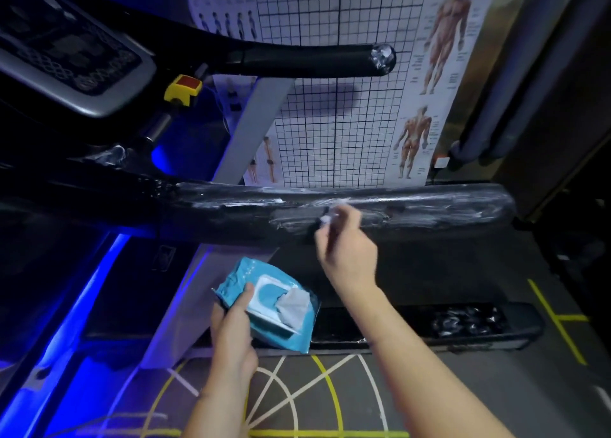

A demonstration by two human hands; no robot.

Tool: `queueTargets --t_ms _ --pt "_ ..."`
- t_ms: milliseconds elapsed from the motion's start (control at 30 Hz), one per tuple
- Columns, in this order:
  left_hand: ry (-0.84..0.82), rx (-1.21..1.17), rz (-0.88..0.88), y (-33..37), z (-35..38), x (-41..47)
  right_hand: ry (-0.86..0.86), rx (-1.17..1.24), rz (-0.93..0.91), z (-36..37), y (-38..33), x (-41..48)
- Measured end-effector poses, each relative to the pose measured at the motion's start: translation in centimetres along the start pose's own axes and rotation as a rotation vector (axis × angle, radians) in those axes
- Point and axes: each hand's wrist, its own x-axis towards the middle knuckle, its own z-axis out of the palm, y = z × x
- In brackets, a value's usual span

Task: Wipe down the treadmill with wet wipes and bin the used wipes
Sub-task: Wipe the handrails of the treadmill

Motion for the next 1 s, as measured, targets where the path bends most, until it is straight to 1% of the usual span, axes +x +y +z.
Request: queueTargets --t_ms 33,67,133,233,300,400,467,533,600,667,700,767,800,867,933,967,1000 --pt "-0.012 0.009 -0.006 -0.2 0.2 -0.2 -0.036 0.008 -0.015 0.3 -0.3 0.3" --pt "-0.020 0.019 -0.009 -0.4 0.3 -0.3 -0.062 0.006 0.010 0.4 -0.3 0.8" --pt "-0.035 0.049 -0.013 -0.5 0.2 -0.5 -0.052 -0.008 0.111 -0.3 1.0 2.0" --pt "-0.067 0.126 -0.031 -0.4 -0.2 -0.4 0.083 -0.010 0.184 -3.1 4.7 2.7" --pt "-0.073 0.131 -0.022 -0.4 -0.1 -0.2 0.174 -0.038 0.227 -5.3 7.7 3.4" --pt "-0.061 0.074 0.000 -0.6 1.0 0.5 0.235 -0.083 0.328 -8.0 10.6 4.1" --pt "-0.074 0.039 -0.029 -1.0 1.9 0.5 0.251 -0.059 0.309 -8.6 10.4 3.7" --pt "-0.071 0.007 -0.055 -2.0 2.4 0.4 0.184 -0.013 0.196 -7.8 8.9 2.5" --pt "-0.070 0.001 -0.069 -3.0 2.7 0.3 0.027 -0.027 0.069 -6.1 7.9 1.5" --pt "-0.074 0.004 -0.091 -3.6 2.9 0.2 -0.079 -0.065 0.041 -5.3 8.0 1.3" --pt "-0.071 0.005 -0.098 -3.8 2.9 0.2 -0.076 -0.080 0.052 -5.5 8.6 1.5" --pt "-0.076 0.022 -0.121 -4.0 2.7 0.2 0.027 -0.085 0.098 -6.8 10.7 2.1" --pt "-0.079 0.036 -0.132 -4.0 2.7 0.1 0.103 -0.081 0.160 -7.7 12.0 2.4" --pt "-0.076 0.052 -0.141 -4.0 2.4 0.0 0.237 -0.081 0.343 -10.2 14.7 3.0" --pt "-0.063 0.057 -0.130 -4.3 2.1 0.1 0.308 -0.098 0.479 -12.4 16.9 3.4" --pt "-0.064 0.062 -0.125 -4.4 2.1 0.2 0.325 -0.106 0.498 -13.0 17.4 3.3" --pt "-0.070 0.065 -0.125 -4.4 2.2 0.1 0.336 -0.105 0.476 -13.3 17.3 3.2"
